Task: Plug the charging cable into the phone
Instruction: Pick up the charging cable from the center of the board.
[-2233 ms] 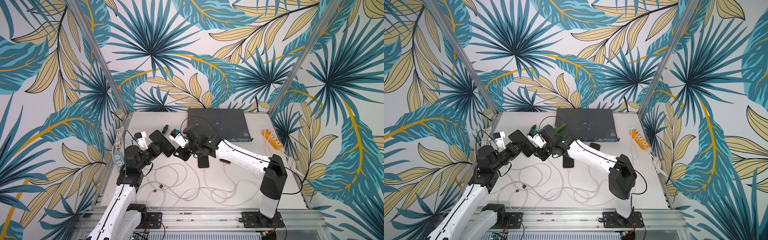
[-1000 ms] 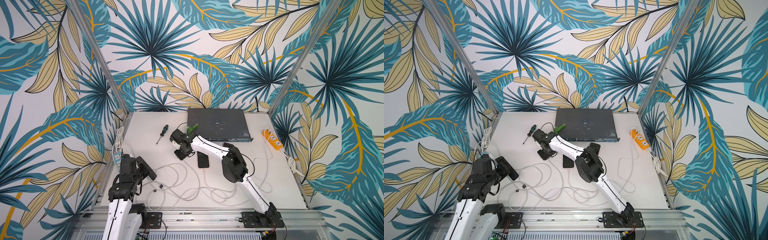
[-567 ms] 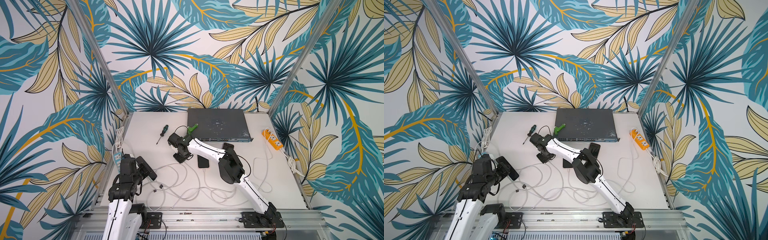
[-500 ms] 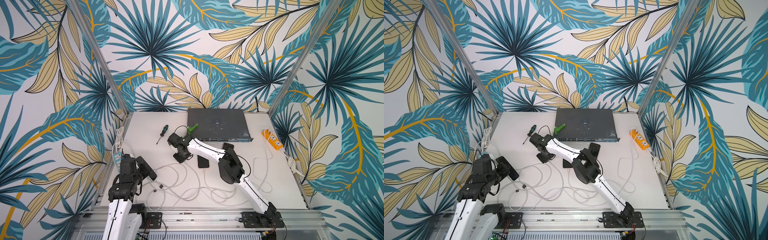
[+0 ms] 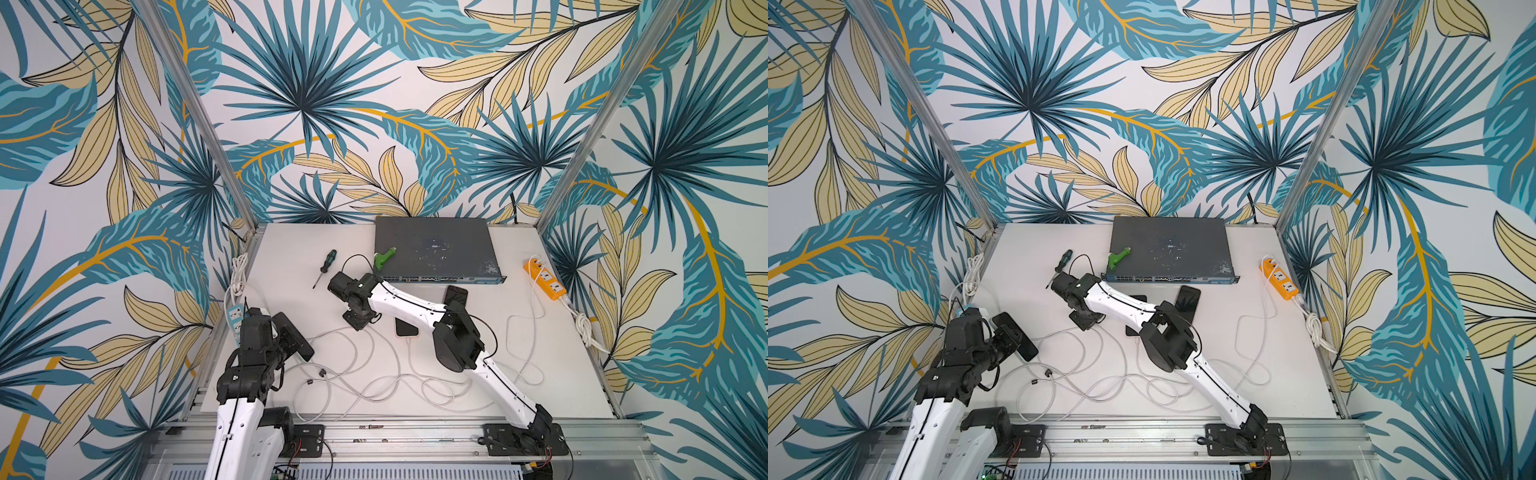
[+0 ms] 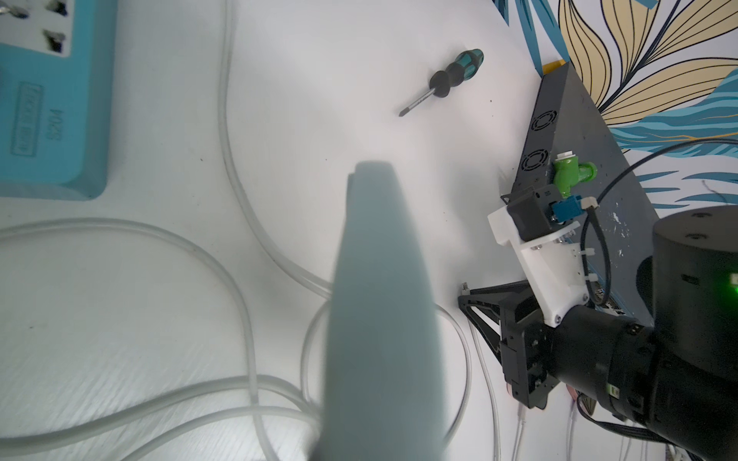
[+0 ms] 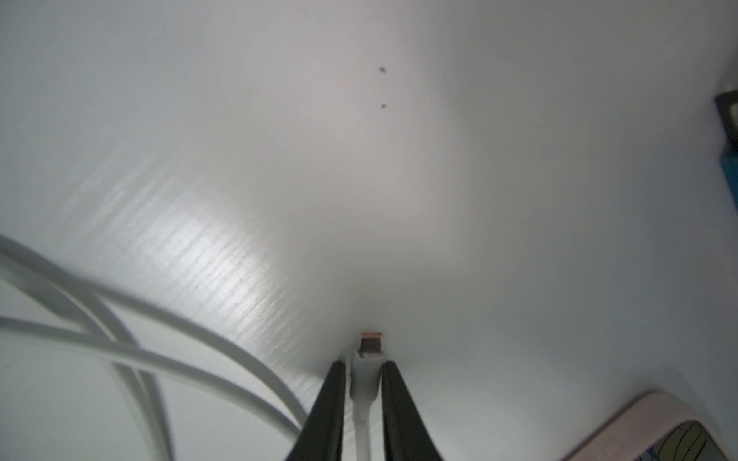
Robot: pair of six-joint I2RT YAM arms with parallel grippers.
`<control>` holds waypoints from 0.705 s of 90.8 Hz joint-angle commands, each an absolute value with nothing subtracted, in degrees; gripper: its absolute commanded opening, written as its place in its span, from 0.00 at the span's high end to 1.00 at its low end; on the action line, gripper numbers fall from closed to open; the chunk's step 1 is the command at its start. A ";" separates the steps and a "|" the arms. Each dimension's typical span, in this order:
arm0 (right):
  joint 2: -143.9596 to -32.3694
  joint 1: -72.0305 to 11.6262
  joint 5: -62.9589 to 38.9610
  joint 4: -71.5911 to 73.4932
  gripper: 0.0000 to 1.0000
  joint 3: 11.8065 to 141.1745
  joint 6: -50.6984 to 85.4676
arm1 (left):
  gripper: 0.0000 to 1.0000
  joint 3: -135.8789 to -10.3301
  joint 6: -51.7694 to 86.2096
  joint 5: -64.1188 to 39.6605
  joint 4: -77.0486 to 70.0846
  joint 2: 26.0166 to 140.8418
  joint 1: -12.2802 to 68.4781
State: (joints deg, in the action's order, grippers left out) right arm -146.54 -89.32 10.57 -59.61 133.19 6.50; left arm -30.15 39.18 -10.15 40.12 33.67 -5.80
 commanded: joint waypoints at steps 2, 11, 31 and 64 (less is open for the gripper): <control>-149.68 -89.46 11.80 -63.37 0.83 132.71 7.14 | 1.00 -30.75 38.46 -10.87 37.52 33.44 -6.31; -149.53 -89.42 11.91 -63.37 0.85 132.63 7.33 | 1.00 -30.76 38.45 -10.87 37.49 33.48 -6.31; -145.29 -88.80 11.24 -59.43 1.00 129.26 6.39 | 1.00 -30.76 38.41 -11.25 37.49 33.48 -6.29; -115.69 -78.87 -20.12 -22.23 1.00 92.91 10.77 | 1.00 -30.86 38.67 -23.14 29.85 34.58 -6.30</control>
State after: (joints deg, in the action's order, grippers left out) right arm -125.16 -81.54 -7.38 -38.24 100.86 8.23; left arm -30.15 38.94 -15.86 37.80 34.68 -5.87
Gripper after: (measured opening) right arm 0.137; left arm 0.131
